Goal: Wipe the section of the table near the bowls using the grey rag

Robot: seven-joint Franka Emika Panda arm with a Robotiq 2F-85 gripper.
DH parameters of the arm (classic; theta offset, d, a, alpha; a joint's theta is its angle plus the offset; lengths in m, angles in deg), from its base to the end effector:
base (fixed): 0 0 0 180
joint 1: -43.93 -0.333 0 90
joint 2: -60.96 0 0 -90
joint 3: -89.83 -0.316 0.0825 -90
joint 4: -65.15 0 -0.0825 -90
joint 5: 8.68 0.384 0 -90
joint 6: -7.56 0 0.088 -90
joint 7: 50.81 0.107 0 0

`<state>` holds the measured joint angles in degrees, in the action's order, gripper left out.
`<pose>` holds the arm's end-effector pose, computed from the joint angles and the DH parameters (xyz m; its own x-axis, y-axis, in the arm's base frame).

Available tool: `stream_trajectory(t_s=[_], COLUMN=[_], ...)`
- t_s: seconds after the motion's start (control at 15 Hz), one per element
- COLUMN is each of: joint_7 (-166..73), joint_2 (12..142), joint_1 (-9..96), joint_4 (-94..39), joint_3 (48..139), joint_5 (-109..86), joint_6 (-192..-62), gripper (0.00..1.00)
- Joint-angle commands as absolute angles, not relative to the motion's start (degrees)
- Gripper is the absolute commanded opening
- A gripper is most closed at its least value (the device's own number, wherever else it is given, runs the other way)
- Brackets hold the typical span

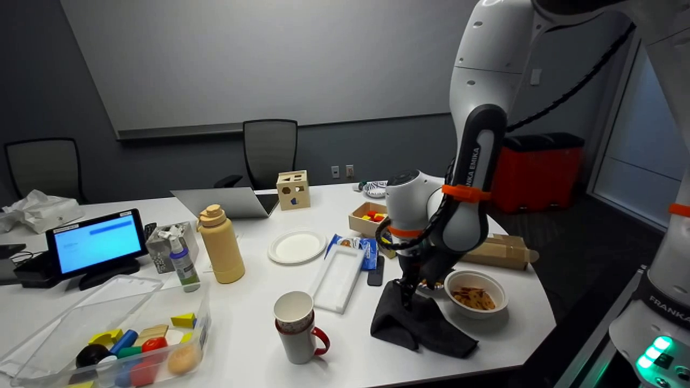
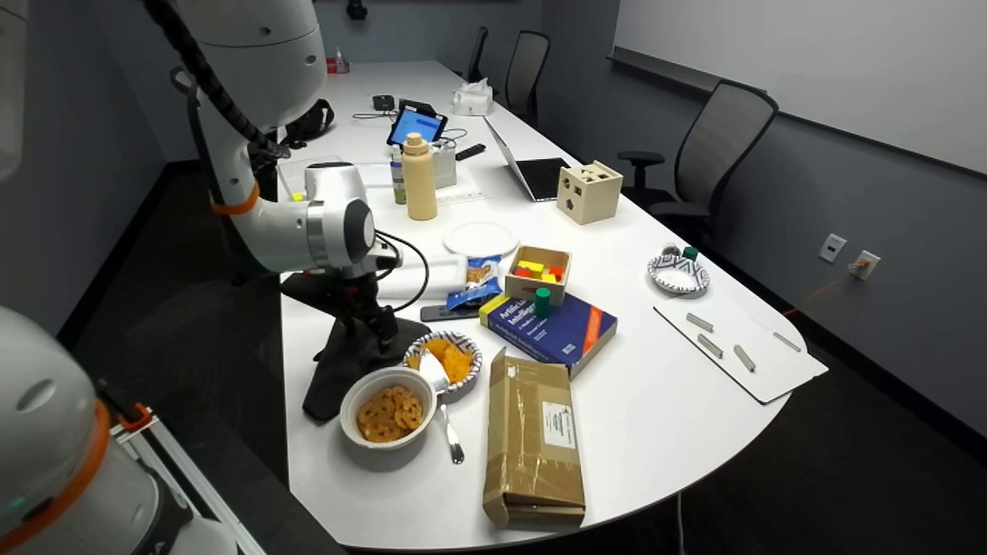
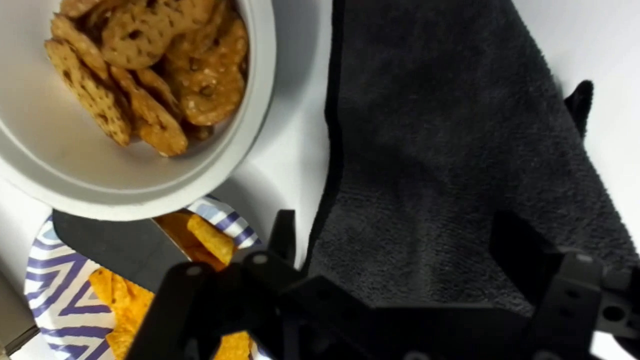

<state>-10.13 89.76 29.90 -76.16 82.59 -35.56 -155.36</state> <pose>0.3999 0.1897 0.0913 0.9923 0.1021 -0.0698 0.1084 -0.9898 0.0928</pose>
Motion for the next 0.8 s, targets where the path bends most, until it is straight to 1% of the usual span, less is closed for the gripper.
stream_trajectory(t_s=[0.0, 0.07, 0.13, 0.53, 0.67, 0.73], joint_7=[-9.9, -9.7, -9.9, -10.9, -11.6, -12.1], joint_2=[95.2, 96.4, 97.3, 99.6, 99.5, 99.6], joint_1=[22.2, 21.0, 19.4, 13.1, 13.3, 14.1], joint_4=[-70.9, -69.9, -69.2, -67.8, -67.6, -67.4], joint_3=[88.4, 89.4, 90.6, 93.9, 93.2, 92.4], joint_5=[-31.3, -30.3, -29.0, -22.7, -20.9, -19.4], joint_6=[-157.3, -157.7, -158.0, -159.5, -160.2, -160.9], gripper=[1.0, 0.75, 0.74, 0.26, 0.12, 0.04])
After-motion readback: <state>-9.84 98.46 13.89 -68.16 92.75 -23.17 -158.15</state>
